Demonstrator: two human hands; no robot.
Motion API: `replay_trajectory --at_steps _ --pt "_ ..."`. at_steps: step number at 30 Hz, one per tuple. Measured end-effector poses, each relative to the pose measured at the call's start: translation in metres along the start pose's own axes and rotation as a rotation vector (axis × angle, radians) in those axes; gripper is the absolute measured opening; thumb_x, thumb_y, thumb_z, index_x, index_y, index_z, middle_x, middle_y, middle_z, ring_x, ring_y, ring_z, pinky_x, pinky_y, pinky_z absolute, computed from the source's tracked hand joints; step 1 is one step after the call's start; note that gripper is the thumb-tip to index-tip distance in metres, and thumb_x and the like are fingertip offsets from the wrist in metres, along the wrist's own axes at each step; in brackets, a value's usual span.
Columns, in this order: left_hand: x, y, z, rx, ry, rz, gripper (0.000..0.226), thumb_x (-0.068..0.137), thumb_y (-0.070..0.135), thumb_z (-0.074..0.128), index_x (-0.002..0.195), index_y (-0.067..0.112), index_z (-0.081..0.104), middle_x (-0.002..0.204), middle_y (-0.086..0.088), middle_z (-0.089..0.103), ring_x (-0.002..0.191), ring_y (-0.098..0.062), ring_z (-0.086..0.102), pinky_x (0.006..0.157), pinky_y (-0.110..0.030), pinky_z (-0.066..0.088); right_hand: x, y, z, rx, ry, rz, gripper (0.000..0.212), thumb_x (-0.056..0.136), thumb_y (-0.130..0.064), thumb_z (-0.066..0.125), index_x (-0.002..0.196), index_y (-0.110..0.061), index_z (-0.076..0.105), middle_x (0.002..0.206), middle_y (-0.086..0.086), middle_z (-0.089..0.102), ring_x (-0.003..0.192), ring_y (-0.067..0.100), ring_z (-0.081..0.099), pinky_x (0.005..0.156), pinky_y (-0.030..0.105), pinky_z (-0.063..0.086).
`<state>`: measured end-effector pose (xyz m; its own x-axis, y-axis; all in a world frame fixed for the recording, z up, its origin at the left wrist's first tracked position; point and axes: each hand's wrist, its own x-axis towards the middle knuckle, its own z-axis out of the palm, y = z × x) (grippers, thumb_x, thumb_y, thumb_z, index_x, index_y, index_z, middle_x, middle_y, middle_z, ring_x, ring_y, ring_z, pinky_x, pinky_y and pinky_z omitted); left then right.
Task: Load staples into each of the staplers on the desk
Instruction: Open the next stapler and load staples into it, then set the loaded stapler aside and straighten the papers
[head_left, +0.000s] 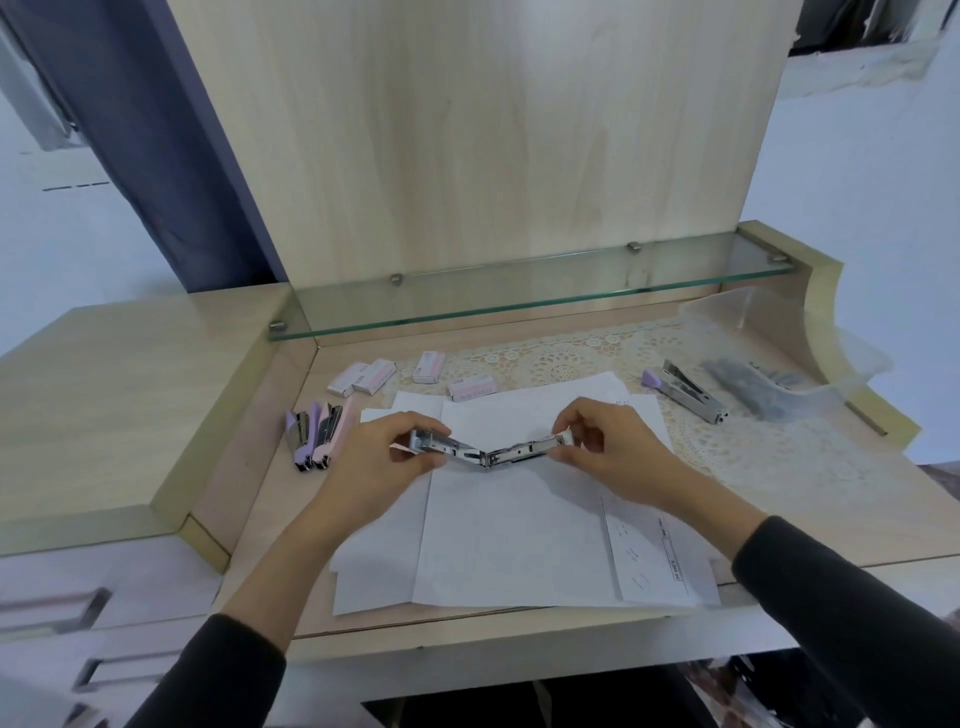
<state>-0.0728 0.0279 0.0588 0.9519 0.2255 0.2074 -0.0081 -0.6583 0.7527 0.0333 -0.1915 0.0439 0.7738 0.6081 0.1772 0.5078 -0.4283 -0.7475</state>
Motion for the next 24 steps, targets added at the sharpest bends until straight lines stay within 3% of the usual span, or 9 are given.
replay_trajectory --at_steps 3,6,12,15,18,21,24 --pt "0.002 0.011 0.008 -0.071 0.003 -0.005 0.026 0.074 0.001 0.071 0.083 0.024 0.065 0.085 0.008 0.065 0.072 0.001 0.059 0.066 -0.004 0.043 0.001 -0.014 -0.004 0.328 -0.04 0.051 0.016 0.07 -0.01 0.075 0.081 -0.01 0.063 0.061 -0.003 0.052 0.051 0.004 0.045 0.053 0.014 0.038" --pt "0.005 0.019 0.014 -0.134 0.021 -0.008 0.022 0.071 -0.002 0.072 0.081 0.017 0.065 0.083 0.001 0.067 0.07 -0.009 0.062 0.065 -0.007 0.046 0.001 -0.027 0.001 0.457 -0.145 0.016 0.021 0.066 0.001 0.075 0.084 -0.006 0.065 0.057 -0.006 0.059 0.051 0.005 0.052 0.052 0.016 0.044" --pt "0.004 0.019 0.015 -0.254 0.009 -0.053 0.03 0.077 -0.006 0.066 0.1 0.013 0.066 0.088 -0.004 0.069 0.079 -0.013 0.066 0.076 -0.014 0.052 0.005 -0.033 0.011 0.443 -0.128 0.003 0.03 0.065 0.004 0.075 0.086 -0.013 0.064 0.055 -0.011 0.059 0.053 0.007 0.052 0.056 0.018 0.045" --pt "0.0 0.016 0.015 -0.335 -0.08 -0.058 0.036 0.088 -0.005 0.05 0.114 0.018 0.058 0.103 -0.005 0.067 0.086 -0.008 0.067 0.078 -0.015 0.052 0.01 -0.032 0.013 0.3 -0.104 0.014 0.047 0.062 -0.01 0.08 0.103 -0.021 0.06 0.087 -0.009 0.061 0.08 0.01 0.058 0.073 0.023 0.048" --pt "-0.001 0.013 0.016 -0.148 -0.072 -0.004 0.033 0.093 0.006 0.047 0.121 0.022 0.055 0.112 0.005 0.063 0.097 -0.005 0.062 0.087 -0.009 0.043 0.013 -0.033 0.015 0.268 -0.235 0.044 0.069 0.063 -0.016 0.081 0.125 -0.021 0.05 0.109 -0.012 0.06 0.105 0.006 0.056 0.09 0.018 0.045" --pt "0.003 0.011 0.015 -0.049 0.054 0.053 0.033 0.093 0.012 0.047 0.121 0.027 0.055 0.109 0.007 0.059 0.1 -0.008 0.054 0.086 -0.005 0.036 0.013 -0.038 0.019 0.235 -0.233 0.023 0.066 0.064 -0.019 0.08 0.123 -0.023 0.053 0.103 -0.007 0.064 0.098 0.012 0.06 0.09 0.024 0.047" --pt "0.009 0.005 0.01 -0.073 0.158 0.023 0.032 0.093 0.013 0.047 0.12 0.029 0.054 0.1 0.007 0.06 0.092 -0.014 0.058 0.089 -0.022 0.043 0.009 -0.041 0.019 0.171 -0.085 -0.032 0.045 0.062 -0.022 0.081 0.104 -0.022 0.066 0.091 -0.003 0.064 0.084 0.019 0.06 0.08 0.033 0.052"
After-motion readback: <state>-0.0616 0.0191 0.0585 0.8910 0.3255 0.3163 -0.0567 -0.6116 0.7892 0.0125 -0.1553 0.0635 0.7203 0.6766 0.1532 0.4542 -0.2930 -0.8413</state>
